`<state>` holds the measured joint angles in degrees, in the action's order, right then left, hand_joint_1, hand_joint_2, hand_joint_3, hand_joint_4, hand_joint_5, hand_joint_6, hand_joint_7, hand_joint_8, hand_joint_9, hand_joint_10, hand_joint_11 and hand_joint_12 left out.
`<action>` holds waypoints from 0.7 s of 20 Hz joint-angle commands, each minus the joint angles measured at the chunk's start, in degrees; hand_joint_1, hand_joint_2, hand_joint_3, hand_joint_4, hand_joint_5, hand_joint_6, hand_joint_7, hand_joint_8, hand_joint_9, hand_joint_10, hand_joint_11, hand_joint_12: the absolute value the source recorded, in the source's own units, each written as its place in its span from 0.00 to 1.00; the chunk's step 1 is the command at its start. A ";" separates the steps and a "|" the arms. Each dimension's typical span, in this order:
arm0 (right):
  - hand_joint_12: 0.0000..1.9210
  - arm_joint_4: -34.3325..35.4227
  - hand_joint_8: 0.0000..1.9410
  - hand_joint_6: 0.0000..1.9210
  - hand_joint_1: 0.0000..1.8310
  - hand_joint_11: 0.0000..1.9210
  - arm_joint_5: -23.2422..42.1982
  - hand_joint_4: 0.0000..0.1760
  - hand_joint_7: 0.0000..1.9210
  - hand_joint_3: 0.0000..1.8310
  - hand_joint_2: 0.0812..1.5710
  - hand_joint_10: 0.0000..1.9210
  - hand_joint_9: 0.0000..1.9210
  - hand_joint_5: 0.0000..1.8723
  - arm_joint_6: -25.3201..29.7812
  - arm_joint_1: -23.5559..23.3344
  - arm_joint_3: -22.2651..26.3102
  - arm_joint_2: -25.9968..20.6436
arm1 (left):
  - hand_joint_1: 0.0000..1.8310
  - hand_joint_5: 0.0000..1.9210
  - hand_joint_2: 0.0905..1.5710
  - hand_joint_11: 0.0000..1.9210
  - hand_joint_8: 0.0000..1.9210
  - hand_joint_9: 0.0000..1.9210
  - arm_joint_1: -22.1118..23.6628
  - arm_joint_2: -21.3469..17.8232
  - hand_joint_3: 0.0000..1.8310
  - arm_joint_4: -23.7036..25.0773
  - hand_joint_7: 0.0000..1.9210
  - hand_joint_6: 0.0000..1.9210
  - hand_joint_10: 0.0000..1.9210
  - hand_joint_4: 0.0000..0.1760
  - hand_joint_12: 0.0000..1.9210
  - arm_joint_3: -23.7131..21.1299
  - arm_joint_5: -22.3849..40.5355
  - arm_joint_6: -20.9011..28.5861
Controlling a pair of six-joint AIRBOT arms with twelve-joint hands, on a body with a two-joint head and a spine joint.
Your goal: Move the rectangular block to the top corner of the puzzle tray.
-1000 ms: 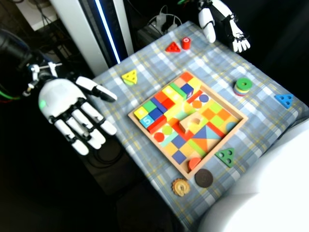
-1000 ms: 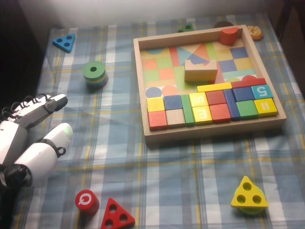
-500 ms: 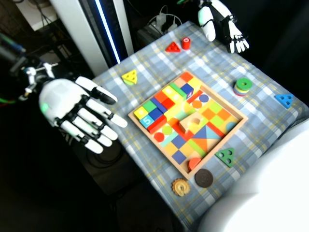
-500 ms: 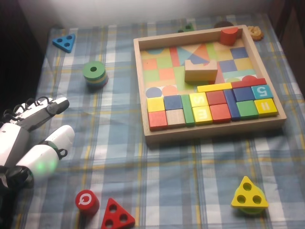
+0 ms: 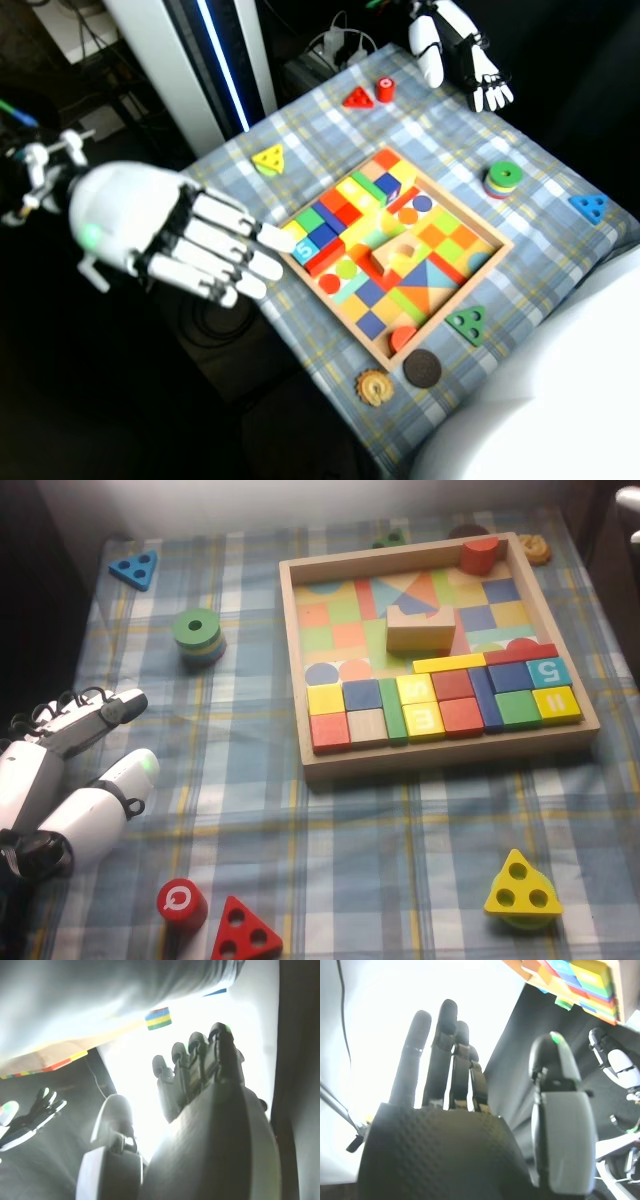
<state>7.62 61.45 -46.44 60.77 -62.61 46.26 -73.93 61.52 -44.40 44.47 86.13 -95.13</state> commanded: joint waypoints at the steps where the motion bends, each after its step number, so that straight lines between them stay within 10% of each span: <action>1: 0.97 -1.65 0.44 0.00 0.54 0.29 3.81 0.00 0.36 0.00 0.70 0.78 0.34 0.10 0.29 -1.96 -0.45 -0.10 | 0.23 0.26 0.86 0.00 0.00 0.08 0.00 -0.04 0.00 2.61 0.16 0.00 0.01 0.11 0.00 0.27 6.14 0.49; 7: 1.00 -21.57 0.96 0.00 0.61 0.65 -13.71 0.00 0.49 0.00 0.67 1.00 0.64 0.10 8.95 -18.75 -7.97 4.39 | 0.24 0.25 0.87 0.00 0.00 0.07 -0.38 -0.06 0.00 2.57 0.16 0.00 0.00 0.11 0.00 0.31 6.21 0.49; 11: 1.00 -34.44 1.00 0.01 0.78 0.77 -18.20 0.00 0.65 0.00 0.67 1.00 0.77 0.11 25.40 -23.32 -15.63 9.27 | 0.24 0.26 0.87 0.00 0.00 0.07 -0.39 -0.04 0.00 2.58 0.16 0.00 0.00 0.00 0.00 0.30 6.17 0.49; 14: 1.00 -42.06 1.00 0.01 0.91 0.80 -22.75 0.00 0.68 0.00 0.68 1.00 0.79 0.15 26.51 -27.72 -15.74 9.44 | 0.24 0.25 0.87 0.00 0.00 0.06 -0.48 -0.03 0.00 2.58 0.15 0.00 0.00 0.20 0.00 0.29 6.12 0.49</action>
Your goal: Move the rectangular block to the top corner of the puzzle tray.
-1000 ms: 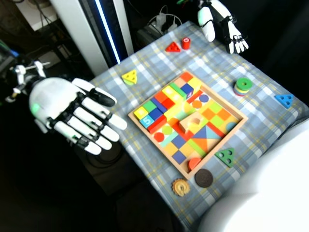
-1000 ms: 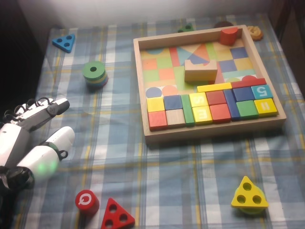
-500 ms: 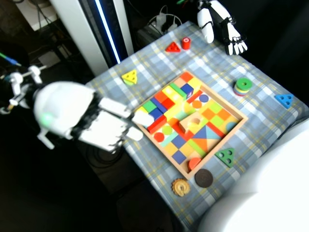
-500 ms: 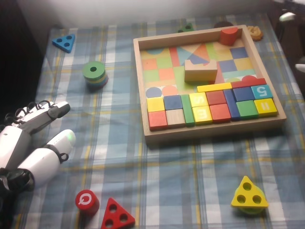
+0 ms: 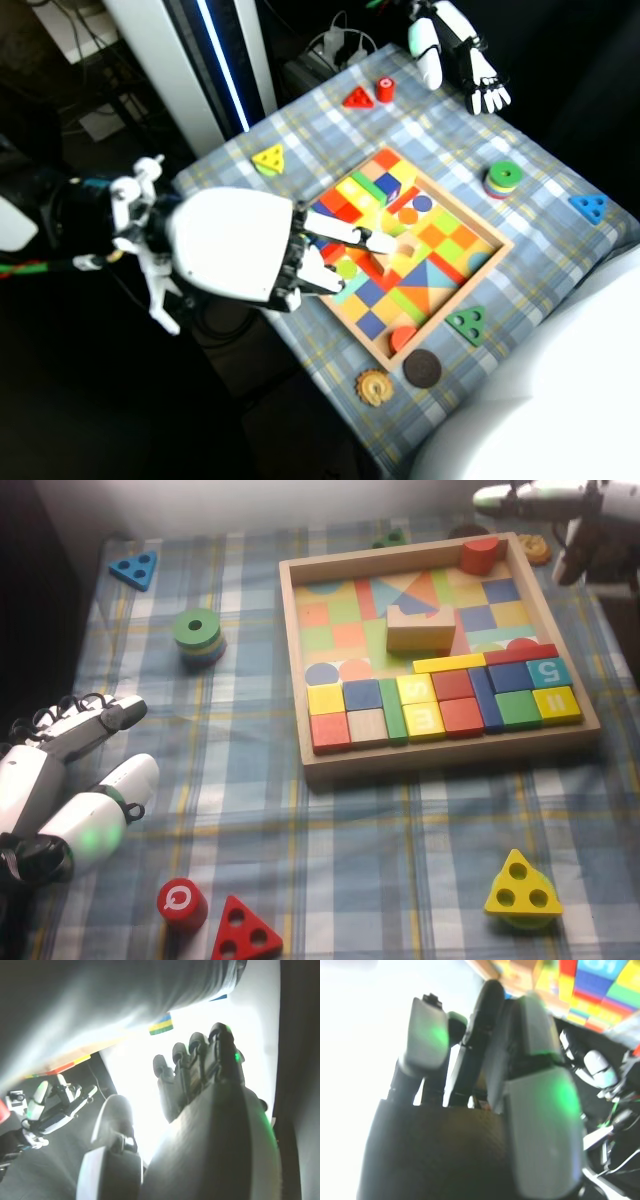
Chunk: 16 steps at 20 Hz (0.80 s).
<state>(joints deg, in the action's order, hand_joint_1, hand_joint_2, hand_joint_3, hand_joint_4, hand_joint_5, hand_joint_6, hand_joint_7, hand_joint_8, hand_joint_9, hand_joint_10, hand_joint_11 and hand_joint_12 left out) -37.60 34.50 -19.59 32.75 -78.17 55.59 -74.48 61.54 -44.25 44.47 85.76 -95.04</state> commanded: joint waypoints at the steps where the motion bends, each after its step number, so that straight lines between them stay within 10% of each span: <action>1: 1.00 -0.56 1.00 0.01 0.93 0.82 2.44 0.00 0.69 0.00 0.68 1.00 0.80 0.16 1.16 -1.50 -0.42 0.26 | 0.24 0.25 0.87 0.00 0.00 0.07 0.04 -0.05 0.00 2.42 0.16 0.00 0.00 0.16 0.00 0.31 6.39 0.40; 8: 1.00 -33.81 1.00 0.01 0.92 0.80 -2.94 0.00 0.65 0.01 0.71 1.00 0.77 0.24 24.81 -9.63 -5.54 3.73 | 0.22 0.26 0.87 0.00 0.00 0.08 0.01 -0.08 0.00 2.45 0.16 0.00 0.01 0.05 0.00 0.68 5.36 0.40; 13: 1.00 -41.72 1.00 0.00 0.92 0.80 -1.67 0.01 0.66 0.00 0.72 1.00 0.77 0.25 33.50 -10.43 -8.56 6.14 | 0.24 0.26 0.87 0.00 0.00 0.08 0.02 -0.08 0.00 2.67 0.16 0.00 0.00 0.10 0.00 0.95 4.65 0.40; 16: 1.00 -44.42 1.00 0.00 0.90 0.74 -1.12 0.28 0.65 0.00 0.72 1.00 0.73 0.26 34.85 -10.79 -9.30 7.66 | 0.23 0.25 0.87 0.00 0.00 0.07 -0.05 -0.08 0.00 2.66 0.15 0.00 0.00 0.18 0.00 1.07 4.35 0.40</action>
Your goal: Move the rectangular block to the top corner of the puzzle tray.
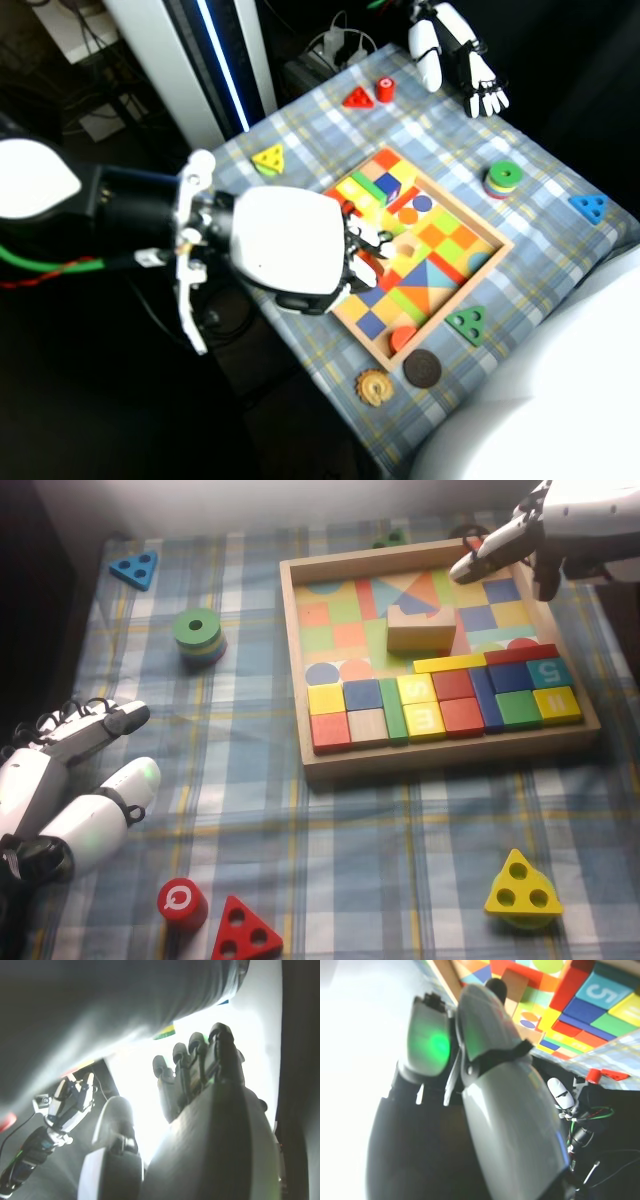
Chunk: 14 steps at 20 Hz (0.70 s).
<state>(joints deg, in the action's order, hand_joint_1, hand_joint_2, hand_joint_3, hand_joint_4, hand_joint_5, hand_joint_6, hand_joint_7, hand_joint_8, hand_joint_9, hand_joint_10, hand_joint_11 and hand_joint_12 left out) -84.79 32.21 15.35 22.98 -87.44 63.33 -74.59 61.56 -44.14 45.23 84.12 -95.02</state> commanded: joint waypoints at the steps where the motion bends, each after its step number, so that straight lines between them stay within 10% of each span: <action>1: 1.00 2.52 1.00 0.00 0.89 0.73 1.76 0.11 0.64 0.00 0.73 1.00 0.73 0.24 0.53 -1.02 -0.59 0.63 | 0.24 0.26 0.87 0.00 0.00 0.08 0.07 -0.13 0.00 2.60 0.16 0.00 0.00 0.17 0.00 0.36 5.99 0.38; 2: 1.00 1.71 1.00 0.00 0.89 0.75 2.25 0.00 0.65 0.00 0.73 1.00 0.74 0.23 1.58 -1.02 -1.35 1.41 | 0.25 0.26 0.86 0.00 0.00 0.08 0.07 -0.14 0.00 2.61 0.16 0.00 0.01 0.13 0.00 0.39 6.00 0.38; 14: 1.00 -2.36 1.00 0.00 0.91 0.80 3.26 0.00 0.72 0.00 0.73 1.00 0.79 0.20 4.15 -1.03 -3.17 4.45 | 0.22 0.25 0.87 0.00 0.00 0.07 0.07 -0.14 0.00 2.76 0.16 0.00 0.00 0.12 0.00 0.50 5.68 0.38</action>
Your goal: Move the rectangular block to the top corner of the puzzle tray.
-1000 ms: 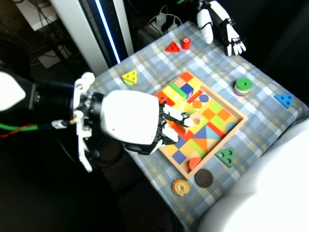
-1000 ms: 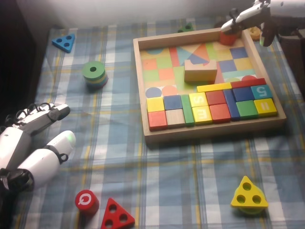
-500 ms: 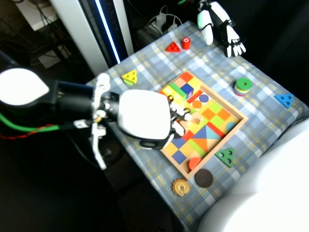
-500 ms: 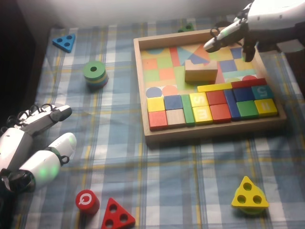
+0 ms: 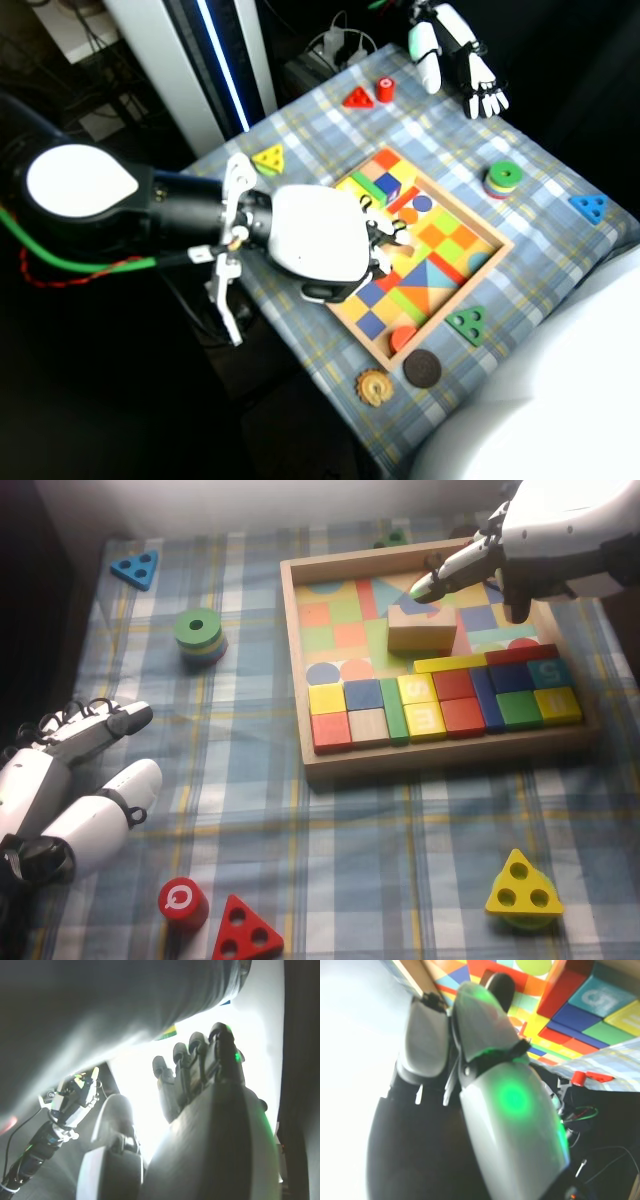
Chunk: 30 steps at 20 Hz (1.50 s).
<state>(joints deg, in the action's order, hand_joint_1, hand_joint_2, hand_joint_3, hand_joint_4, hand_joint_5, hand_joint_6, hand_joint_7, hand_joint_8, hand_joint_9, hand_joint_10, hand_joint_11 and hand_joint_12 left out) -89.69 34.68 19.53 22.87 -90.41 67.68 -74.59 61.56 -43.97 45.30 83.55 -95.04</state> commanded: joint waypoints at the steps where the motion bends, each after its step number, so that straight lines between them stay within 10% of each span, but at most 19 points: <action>1: 1.00 2.03 1.00 0.00 0.88 0.79 0.85 0.00 0.72 0.00 0.73 1.00 0.78 0.20 0.24 -0.92 -0.20 0.27 | 0.22 0.25 0.87 0.00 0.00 0.07 0.07 -0.14 0.00 2.59 0.15 0.00 0.00 0.17 0.00 0.43 6.23 0.40; 30: 1.00 -5.87 1.00 0.01 0.87 0.75 -4.14 0.00 0.62 0.00 0.74 1.00 0.71 0.26 5.26 -0.95 -3.35 0.19 | 0.24 0.27 0.87 0.00 0.00 0.09 0.08 -0.24 0.00 2.61 0.17 0.00 0.00 0.20 0.00 0.17 5.87 0.40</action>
<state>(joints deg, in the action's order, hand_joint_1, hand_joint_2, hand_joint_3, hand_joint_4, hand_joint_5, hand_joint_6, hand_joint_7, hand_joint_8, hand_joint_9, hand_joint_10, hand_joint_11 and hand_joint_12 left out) -97.10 31.79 25.10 22.68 -93.60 68.07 -74.59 61.56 -43.83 45.28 83.11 -95.04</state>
